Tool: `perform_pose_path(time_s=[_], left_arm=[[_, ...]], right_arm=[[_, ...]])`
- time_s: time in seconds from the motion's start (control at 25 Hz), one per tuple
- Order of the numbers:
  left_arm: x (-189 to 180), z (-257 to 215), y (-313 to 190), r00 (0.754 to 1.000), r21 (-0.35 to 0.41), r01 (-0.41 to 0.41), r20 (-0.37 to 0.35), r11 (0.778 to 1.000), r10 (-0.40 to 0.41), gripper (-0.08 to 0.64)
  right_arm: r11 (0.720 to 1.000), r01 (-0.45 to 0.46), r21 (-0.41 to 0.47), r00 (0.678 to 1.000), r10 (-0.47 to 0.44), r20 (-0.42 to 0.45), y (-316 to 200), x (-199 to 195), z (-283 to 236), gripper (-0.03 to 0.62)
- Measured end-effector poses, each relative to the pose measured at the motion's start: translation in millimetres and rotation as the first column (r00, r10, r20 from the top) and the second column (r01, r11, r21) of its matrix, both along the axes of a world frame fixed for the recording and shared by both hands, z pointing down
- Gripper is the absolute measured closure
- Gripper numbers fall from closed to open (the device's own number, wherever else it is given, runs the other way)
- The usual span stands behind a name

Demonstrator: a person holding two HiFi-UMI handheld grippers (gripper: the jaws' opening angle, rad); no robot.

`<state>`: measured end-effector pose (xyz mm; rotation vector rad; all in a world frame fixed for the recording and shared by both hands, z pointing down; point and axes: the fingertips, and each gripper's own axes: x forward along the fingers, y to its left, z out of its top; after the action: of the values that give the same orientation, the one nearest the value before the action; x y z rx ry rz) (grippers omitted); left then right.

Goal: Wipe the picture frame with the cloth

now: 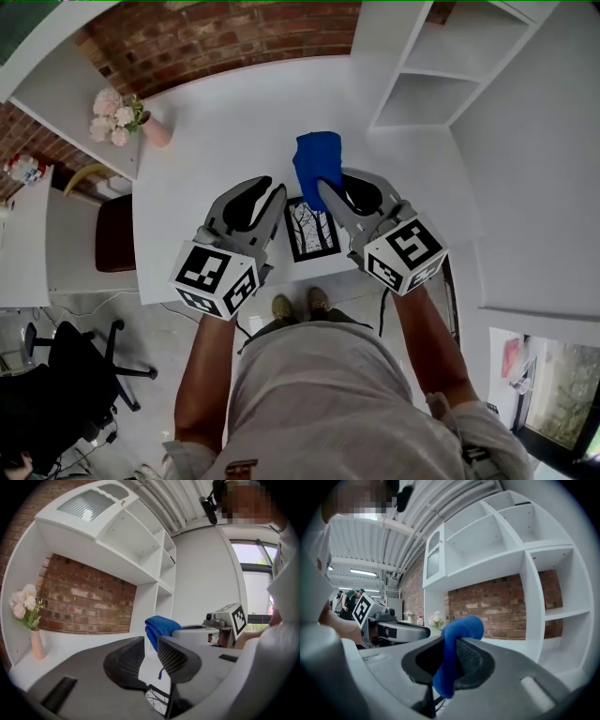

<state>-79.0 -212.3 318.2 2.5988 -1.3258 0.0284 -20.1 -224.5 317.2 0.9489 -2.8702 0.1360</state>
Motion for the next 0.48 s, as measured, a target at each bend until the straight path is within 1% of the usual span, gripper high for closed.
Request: perform_pose_path(time_s=[0.12,0.24,0.36,0.48], left_arm=[[0,-26,6,1.000,0.085,0.011,-0.019,0.996,-0.010,0.519],[-2,-46,12,0.999,0.145,0.026,-0.041,0.989,-0.020,0.554],[-3,-57,16,0.999,0.186,0.038,-0.045,0.982,-0.030,0.560],[0,-60,18,0.999,0.202,0.037,-0.042,0.979,-0.029,0.560]], right_arm=[[0.998,0.017,0.065,0.998,-0.021,0.059,7,-5,-20,0.540],[0.993,0.025,0.120,0.994,-0.038,0.106,15,-9,-36,0.541],[0.985,0.029,0.168,0.989,-0.052,0.135,22,-10,-48,0.541],[0.981,0.025,0.192,0.988,-0.053,0.142,24,-9,-53,0.543]])
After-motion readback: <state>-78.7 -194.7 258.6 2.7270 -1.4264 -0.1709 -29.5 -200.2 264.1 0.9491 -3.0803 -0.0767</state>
